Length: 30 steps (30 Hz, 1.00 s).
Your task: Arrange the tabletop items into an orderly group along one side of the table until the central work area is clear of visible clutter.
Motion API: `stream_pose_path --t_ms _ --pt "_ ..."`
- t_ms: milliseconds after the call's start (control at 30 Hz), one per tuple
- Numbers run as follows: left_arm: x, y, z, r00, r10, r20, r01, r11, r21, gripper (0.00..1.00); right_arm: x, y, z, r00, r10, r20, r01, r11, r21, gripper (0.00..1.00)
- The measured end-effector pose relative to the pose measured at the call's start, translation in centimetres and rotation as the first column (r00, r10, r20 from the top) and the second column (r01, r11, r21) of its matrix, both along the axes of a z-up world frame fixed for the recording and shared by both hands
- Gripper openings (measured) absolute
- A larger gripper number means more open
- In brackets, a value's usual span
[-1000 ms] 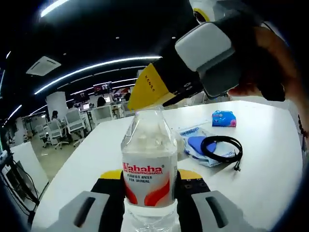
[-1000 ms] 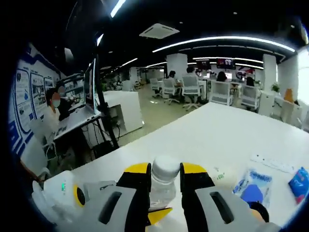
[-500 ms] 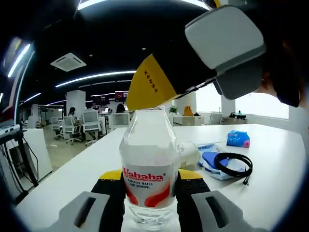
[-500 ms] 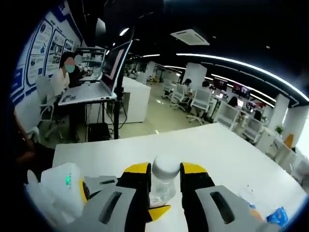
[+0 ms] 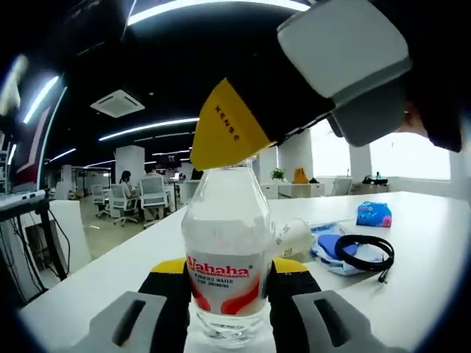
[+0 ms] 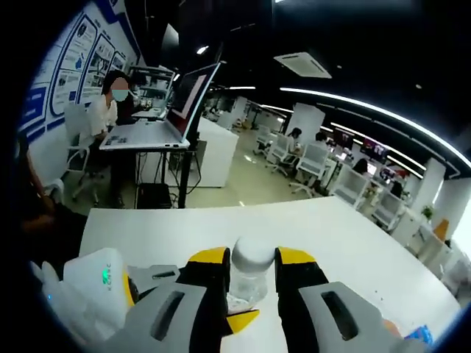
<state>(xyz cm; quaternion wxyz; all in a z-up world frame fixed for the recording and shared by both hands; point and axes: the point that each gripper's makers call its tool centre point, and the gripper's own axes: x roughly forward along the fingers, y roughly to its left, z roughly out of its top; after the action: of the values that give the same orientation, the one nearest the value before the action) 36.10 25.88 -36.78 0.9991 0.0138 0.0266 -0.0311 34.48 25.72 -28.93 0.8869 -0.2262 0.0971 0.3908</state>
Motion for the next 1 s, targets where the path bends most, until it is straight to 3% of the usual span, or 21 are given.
stream_pose_path --t_ms 300,367,433,567,867,1000 --pt "0.1 0.0 0.2 1.000 -0.015 0.015 0.014 0.999 0.039 0.41 0.0 0.3 0.3 0.999 0.026 -0.028 -0.024 0.998 0.064 0.24" --pt "0.1 0.0 1.2 0.998 -0.014 0.060 0.012 0.999 0.038 0.42 -0.1 0.2 0.9 0.999 0.030 -0.041 -0.025 0.993 0.113 0.33" --pt "0.1 -0.4 1.9 0.997 -0.026 0.077 0.022 0.998 0.053 0.50 -0.1 0.1 0.8 0.998 0.037 -0.059 -0.030 0.992 0.124 0.40" --pt "0.7 -0.6 2.0 0.998 -0.018 0.055 0.011 0.993 0.120 0.55 0.3 0.0 0.1 0.996 0.032 -0.086 -0.020 0.990 0.138 0.35" --pt "2.0 -0.7 0.1 1.000 -0.019 -0.012 0.020 0.996 0.088 0.56 1.2 0.8 -1.3 0.987 0.052 -0.150 -0.023 0.981 0.194 0.29" --pt "2.3 -0.2 -0.1 1.000 0.004 -0.021 -0.002 0.996 0.084 0.51 1.4 1.2 -1.5 0.977 0.077 -0.201 -0.025 0.968 0.249 0.24"
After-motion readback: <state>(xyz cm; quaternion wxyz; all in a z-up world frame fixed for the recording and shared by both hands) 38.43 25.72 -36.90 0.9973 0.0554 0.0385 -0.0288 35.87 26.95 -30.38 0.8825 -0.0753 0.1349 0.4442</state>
